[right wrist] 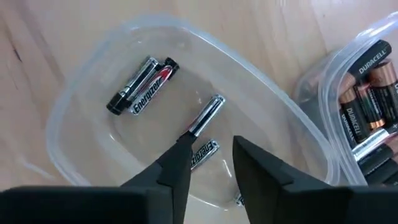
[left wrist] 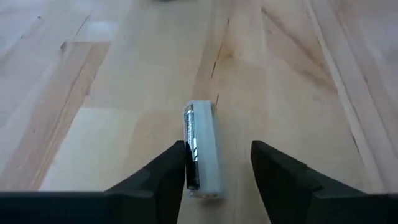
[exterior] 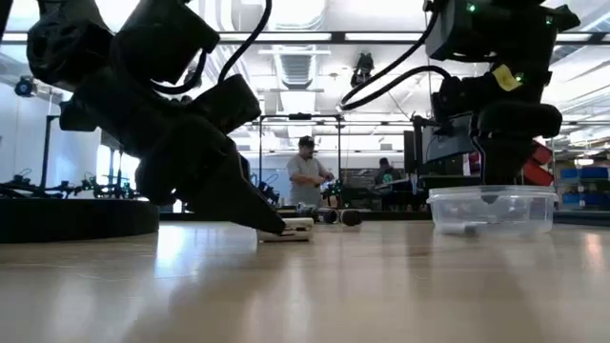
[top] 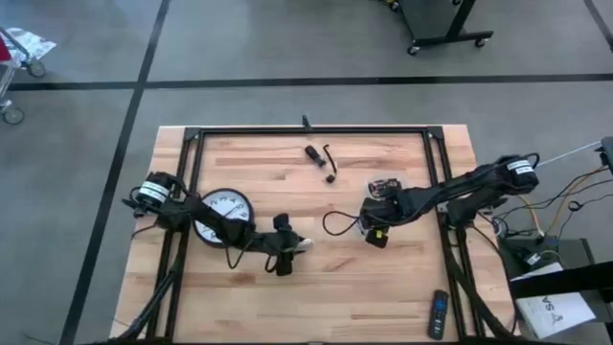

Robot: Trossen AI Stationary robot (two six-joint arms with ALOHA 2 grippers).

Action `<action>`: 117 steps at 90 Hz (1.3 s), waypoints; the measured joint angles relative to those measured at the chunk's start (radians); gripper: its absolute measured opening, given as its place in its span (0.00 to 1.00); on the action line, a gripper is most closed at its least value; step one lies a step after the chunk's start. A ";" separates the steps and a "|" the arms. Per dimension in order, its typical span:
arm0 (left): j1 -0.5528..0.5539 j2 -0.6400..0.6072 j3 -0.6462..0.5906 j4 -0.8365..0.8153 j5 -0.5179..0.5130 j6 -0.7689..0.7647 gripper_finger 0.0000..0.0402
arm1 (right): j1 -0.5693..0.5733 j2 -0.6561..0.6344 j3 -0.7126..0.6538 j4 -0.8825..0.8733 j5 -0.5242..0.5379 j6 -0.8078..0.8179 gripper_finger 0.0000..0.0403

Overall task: Insert battery
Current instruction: Insert the silver battery into the white flashlight battery holder

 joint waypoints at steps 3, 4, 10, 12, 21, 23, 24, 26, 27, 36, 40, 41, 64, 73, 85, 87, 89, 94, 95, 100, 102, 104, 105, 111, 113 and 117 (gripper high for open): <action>0.000 0.000 0.000 -0.003 0.000 0.008 0.38 | 0.000 0.000 0.000 0.001 0.001 -0.003 0.22; 0.000 0.000 0.000 -0.003 0.000 0.011 0.37 | 0.000 0.000 0.000 0.001 0.002 -0.004 0.22; 0.000 0.000 0.000 -0.002 -0.001 0.029 0.36 | 0.000 0.000 0.000 0.006 0.004 -0.005 0.20; 0.000 0.000 0.000 -0.002 -0.001 0.032 0.35 | 0.000 0.000 0.000 0.008 0.004 -0.005 0.20; 0.000 0.001 0.000 -0.003 -0.034 0.036 0.35 | 0.000 0.000 0.000 0.022 0.008 -0.009 0.18; 0.000 0.002 0.000 -0.002 -0.043 0.036 0.35 | 0.000 0.000 0.000 0.029 0.008 -0.011 0.17; 0.000 0.002 0.000 -0.002 -0.048 0.036 0.35 | 0.000 0.000 0.000 0.031 0.008 -0.013 0.17; 0.000 0.004 0.000 -0.002 -0.051 0.036 0.35 | 0.000 0.000 0.000 0.033 0.008 -0.016 0.17; 0.000 0.004 0.000 -0.002 -0.053 0.035 0.35 | 0.000 0.000 0.000 0.033 0.008 -0.017 0.17; 0.000 0.011 0.000 -0.003 -0.055 0.019 0.35 | 0.000 0.000 0.000 0.033 0.008 -0.019 0.15; 0.001 0.014 -0.001 -0.002 -0.055 0.015 0.35 | 0.000 0.000 0.000 0.033 0.008 -0.019 0.15; 0.001 0.016 -0.001 -0.002 -0.055 0.014 0.35 | 0.000 0.000 0.000 0.033 0.008 -0.019 0.15; 0.000 0.031 -0.001 0.004 -0.054 -0.002 0.27 | 0.000 0.000 0.000 0.043 0.008 -0.019 0.13; -0.001 0.031 0.000 0.004 -0.051 -0.002 0.22 | 0.000 0.000 0.000 0.044 0.008 -0.019 0.14; -0.001 0.031 0.000 0.004 -0.051 -0.002 0.19 | 0.000 0.000 0.000 0.045 0.006 -0.025 0.17; -0.001 0.031 0.000 0.004 -0.051 -0.002 0.18 | 0.000 0.000 0.000 0.045 0.004 -0.025 0.17; -0.001 0.031 0.000 0.004 -0.051 -0.002 0.18 | 0.000 0.000 0.000 0.045 0.000 -0.026 0.18; -0.001 0.031 0.000 0.004 -0.051 -0.002 0.19 | 0.000 0.000 0.000 0.045 -0.010 -0.025 0.19; -0.001 0.031 0.000 0.004 -0.051 -0.002 0.19 | 0.000 0.000 0.000 0.045 -0.014 -0.025 0.19; 0.000 0.032 0.000 0.004 -0.051 -0.003 0.21 | 0.000 0.000 0.000 0.045 -0.027 -0.021 0.20; 0.000 0.032 0.000 0.004 -0.051 -0.003 0.21 | 0.000 0.000 0.000 0.045 -0.029 -0.014 0.20; 0.000 0.032 0.000 0.004 -0.051 -0.006 0.22 | 0.000 0.000 0.000 0.045 -0.033 -0.002 0.20; 0.000 0.032 0.000 0.004 -0.051 -0.006 0.22 | 0.000 0.000 0.000 0.045 -0.035 0.004 0.20; 0.000 0.032 0.000 0.003 -0.052 -0.007 0.23 | -0.008 0.000 0.000 0.046 -0.051 0.052 0.20; 0.000 0.032 0.000 0.003 -0.052 -0.007 0.23 | -0.013 0.000 -0.001 0.046 -0.054 0.069 0.20; 0.000 0.032 0.000 0.003 -0.052 -0.007 0.24 | -0.023 0.000 -0.004 0.048 -0.054 0.102 0.20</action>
